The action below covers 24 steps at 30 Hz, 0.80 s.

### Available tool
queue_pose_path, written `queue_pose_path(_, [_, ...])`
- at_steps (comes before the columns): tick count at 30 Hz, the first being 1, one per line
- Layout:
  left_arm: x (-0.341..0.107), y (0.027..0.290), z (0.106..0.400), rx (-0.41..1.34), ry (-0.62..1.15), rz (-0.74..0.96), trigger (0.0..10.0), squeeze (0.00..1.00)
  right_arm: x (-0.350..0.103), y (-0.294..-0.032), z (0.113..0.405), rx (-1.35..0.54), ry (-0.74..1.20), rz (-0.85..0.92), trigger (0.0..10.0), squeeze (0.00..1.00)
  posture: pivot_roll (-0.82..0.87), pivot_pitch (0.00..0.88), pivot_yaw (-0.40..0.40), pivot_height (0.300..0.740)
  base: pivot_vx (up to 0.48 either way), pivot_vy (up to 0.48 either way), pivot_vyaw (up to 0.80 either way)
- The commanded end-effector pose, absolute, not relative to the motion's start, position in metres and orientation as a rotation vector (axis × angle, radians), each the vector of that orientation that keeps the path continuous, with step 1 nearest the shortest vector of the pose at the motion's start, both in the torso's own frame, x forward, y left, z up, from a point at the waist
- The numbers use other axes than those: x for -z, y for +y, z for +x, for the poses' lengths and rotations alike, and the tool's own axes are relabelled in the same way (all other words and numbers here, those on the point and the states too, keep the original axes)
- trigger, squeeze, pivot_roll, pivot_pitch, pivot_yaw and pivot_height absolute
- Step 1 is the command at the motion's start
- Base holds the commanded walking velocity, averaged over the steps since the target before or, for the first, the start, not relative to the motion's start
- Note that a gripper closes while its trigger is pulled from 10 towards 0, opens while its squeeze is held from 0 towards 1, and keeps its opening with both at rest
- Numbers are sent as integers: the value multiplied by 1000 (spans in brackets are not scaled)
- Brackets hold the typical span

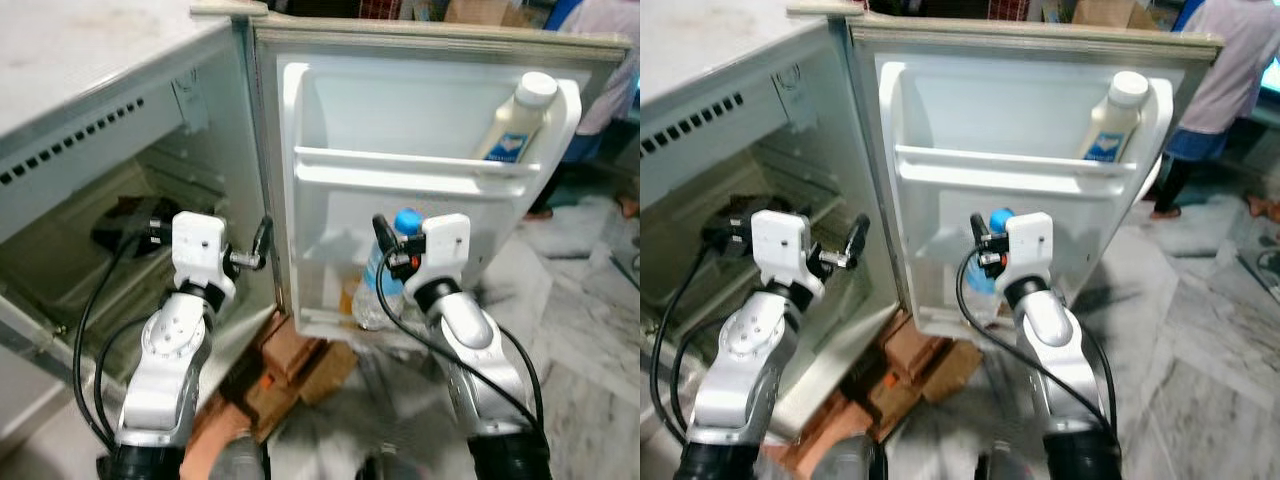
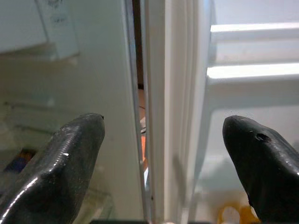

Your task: Restocking fridge

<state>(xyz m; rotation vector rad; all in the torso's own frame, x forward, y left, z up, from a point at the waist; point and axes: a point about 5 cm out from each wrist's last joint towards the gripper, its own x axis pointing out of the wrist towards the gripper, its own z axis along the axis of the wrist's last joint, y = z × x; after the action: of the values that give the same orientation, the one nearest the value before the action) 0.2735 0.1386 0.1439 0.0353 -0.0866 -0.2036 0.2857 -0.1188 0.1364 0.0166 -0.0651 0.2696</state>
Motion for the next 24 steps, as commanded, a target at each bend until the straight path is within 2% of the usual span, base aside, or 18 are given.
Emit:
queue_pose_path(1, [-140, 140, 269, 196, -68, 43, 10000, 0, -144, -119, 284, -272, -97, 17, 10000, 0, 62, 90, -21, 636, 0, 0, 0])
queue_pose_path(10, [-126, 150, 253, 139, -26, 54, 10000, 0, -137, -127, 278, -260, -82, 13, 10000, 0, 53, 101, -19, 636, 0, 0, 0])
queue_pose_path(24, [-134, 158, 250, 146, -54, 77, 10000, 0, -138, -122, 274, -304, -82, -25, 10000, 0, 70, 148, -7, 636, 17, 0, 0])
